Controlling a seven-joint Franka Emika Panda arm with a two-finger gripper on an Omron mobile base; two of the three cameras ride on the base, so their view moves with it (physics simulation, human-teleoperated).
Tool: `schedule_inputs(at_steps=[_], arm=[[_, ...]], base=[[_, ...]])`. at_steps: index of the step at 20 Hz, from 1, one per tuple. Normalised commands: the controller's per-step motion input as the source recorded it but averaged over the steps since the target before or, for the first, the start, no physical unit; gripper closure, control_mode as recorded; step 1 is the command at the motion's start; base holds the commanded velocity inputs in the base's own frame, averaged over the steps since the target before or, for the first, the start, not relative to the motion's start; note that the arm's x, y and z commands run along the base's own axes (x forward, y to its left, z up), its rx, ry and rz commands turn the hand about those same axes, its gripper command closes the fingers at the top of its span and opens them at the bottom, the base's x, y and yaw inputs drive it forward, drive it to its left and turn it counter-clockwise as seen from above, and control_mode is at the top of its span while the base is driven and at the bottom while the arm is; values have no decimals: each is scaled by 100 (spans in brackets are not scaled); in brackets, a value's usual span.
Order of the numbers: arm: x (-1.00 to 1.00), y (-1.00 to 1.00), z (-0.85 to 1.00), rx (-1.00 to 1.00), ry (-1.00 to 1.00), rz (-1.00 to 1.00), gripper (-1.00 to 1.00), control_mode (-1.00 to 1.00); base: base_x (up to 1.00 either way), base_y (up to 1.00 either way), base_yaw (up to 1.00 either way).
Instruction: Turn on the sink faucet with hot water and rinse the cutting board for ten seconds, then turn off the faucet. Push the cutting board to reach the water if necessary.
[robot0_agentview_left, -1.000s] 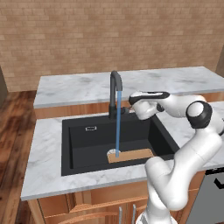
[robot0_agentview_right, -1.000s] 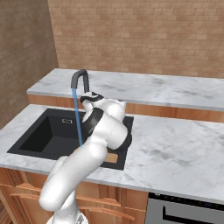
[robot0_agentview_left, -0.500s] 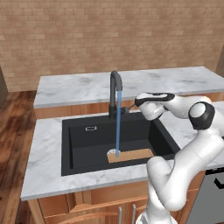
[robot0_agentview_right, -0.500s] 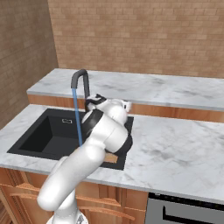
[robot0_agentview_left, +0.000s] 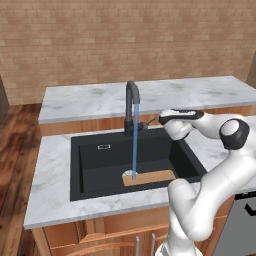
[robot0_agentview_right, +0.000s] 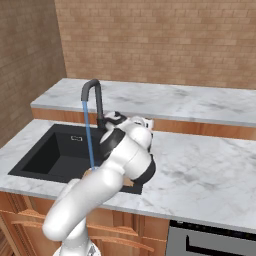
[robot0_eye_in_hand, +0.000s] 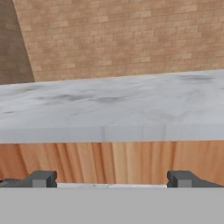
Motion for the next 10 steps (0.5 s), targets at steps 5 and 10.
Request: schedule_inputs(at_steps=[5,10], arm=[[0,0,-20,0,-2,0,-100,-100],[2,0,-7,0,-1,0,-100,-100]], base=[[0,0,0],[0,0,0]])
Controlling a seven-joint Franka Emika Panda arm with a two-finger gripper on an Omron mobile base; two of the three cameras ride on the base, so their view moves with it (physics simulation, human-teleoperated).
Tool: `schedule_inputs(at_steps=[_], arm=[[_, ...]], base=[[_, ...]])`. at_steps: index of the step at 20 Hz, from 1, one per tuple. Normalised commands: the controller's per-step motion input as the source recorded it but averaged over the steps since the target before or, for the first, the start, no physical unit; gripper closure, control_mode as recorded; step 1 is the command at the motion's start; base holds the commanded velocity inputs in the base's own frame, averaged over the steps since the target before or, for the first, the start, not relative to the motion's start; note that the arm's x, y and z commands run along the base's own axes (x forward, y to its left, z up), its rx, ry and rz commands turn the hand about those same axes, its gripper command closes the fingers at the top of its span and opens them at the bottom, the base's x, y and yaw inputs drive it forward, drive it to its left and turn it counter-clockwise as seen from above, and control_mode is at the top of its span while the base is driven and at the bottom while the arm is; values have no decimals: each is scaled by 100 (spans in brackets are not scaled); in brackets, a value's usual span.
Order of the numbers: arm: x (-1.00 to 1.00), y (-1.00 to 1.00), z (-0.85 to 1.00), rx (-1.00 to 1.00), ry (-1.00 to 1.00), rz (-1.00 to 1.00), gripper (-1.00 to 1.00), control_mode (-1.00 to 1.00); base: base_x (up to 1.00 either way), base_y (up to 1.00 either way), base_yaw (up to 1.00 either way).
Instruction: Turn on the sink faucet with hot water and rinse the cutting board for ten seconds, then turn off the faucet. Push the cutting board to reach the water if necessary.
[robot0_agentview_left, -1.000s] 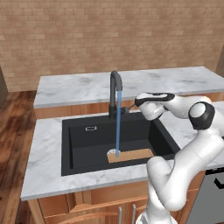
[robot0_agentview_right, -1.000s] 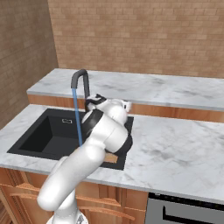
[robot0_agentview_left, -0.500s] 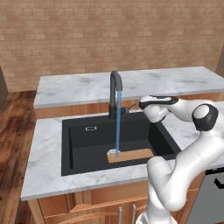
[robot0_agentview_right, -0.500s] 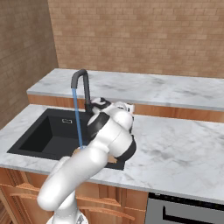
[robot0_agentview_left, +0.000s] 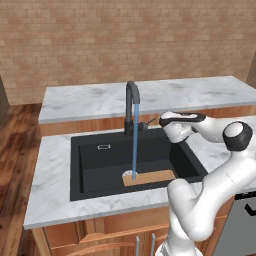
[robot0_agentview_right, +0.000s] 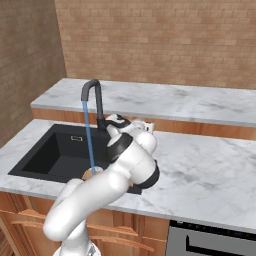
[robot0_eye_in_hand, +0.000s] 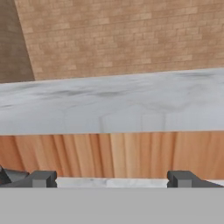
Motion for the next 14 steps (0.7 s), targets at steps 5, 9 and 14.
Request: schedule_inputs(at_steps=[5,9,14], arm=[[9,0,0,0,0,0,-100,-100],[16,0,0,0,0,0,-100,-100],[10,2,0,0,-1,0,-100,-100]], base=[[0,0,0],[0,0,0],[0,0,0]])
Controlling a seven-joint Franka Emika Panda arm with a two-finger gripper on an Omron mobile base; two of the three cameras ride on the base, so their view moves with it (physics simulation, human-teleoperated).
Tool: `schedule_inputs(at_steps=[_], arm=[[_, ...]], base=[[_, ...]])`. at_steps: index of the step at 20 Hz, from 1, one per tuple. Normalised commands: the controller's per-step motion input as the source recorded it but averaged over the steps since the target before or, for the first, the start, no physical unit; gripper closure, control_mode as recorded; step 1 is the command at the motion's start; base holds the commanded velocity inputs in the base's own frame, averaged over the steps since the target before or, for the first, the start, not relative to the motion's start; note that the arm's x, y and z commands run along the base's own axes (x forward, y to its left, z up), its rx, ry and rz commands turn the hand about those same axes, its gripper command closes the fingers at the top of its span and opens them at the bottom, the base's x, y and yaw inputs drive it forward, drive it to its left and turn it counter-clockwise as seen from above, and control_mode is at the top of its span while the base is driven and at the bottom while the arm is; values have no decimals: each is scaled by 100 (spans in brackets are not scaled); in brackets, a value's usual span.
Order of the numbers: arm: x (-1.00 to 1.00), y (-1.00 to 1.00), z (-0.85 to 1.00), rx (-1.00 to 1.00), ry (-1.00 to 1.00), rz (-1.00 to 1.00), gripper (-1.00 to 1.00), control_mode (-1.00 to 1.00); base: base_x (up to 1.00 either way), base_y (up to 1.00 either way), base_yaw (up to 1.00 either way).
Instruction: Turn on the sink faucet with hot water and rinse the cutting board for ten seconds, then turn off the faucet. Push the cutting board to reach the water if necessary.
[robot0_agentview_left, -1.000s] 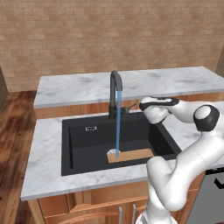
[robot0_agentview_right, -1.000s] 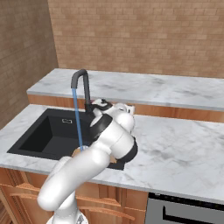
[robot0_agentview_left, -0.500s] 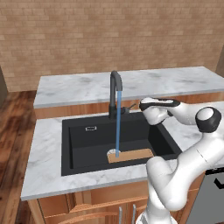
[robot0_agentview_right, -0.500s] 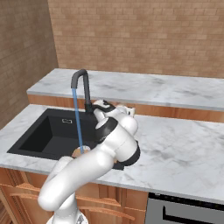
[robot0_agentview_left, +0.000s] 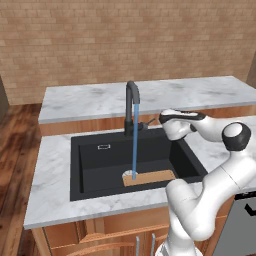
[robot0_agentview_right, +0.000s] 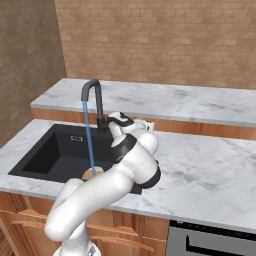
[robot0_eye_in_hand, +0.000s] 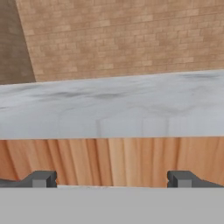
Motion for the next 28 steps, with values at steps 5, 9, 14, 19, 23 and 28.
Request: schedule_inputs(at_steps=[5,9,14,19,23,28], arm=[[0,9,0,0,0,0,-100,-100],[0,11,0,0,-2,1,-100,-100],[3,15,0,0,-1,4,-100,-100],[3,12,0,0,0,4,-100,-100],[0,0,-2,0,0,3,-100,-100],[0,0,-7,0,0,3,-100,-100]], base=[[0,0,0],[0,0,0],[0,0,0],[0,0,0],[0,0,0],[0,0,0]])
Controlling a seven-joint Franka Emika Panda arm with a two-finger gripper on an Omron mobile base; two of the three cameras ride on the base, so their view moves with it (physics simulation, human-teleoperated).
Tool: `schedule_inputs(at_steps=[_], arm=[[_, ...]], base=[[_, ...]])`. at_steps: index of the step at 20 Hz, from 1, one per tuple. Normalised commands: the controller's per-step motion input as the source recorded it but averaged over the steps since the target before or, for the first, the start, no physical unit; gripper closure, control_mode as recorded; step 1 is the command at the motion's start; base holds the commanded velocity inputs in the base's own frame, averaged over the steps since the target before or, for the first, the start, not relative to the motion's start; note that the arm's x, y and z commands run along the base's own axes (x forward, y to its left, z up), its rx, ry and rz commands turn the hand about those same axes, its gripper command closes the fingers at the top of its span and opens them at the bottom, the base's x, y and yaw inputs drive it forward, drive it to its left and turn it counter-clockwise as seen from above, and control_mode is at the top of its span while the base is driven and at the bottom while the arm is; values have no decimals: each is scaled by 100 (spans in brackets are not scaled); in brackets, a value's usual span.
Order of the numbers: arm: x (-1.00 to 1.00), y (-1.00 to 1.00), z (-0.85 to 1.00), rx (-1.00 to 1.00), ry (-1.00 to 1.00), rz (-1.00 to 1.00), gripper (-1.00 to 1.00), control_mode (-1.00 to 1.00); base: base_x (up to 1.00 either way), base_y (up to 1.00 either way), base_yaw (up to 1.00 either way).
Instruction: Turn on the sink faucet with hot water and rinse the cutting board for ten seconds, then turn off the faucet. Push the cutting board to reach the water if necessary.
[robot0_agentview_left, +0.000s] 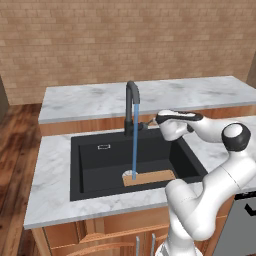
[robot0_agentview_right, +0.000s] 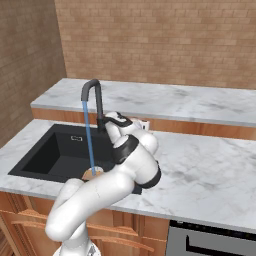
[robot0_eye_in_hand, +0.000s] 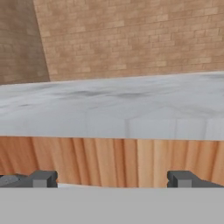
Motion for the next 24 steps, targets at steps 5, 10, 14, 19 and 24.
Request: schedule_inputs(at_steps=[5,10,14,19,24], arm=[[0,0,-13,0,0,1,-100,-100],[3,0,-7,0,0,0,-100,-100],[5,0,0,0,0,0,-100,-100],[5,2,0,0,0,0,-100,-100],[4,8,0,0,0,0,-100,-100]], base=[[0,0,0],[0,0,0],[0,0,0],[0,0,0],[0,0,0]])
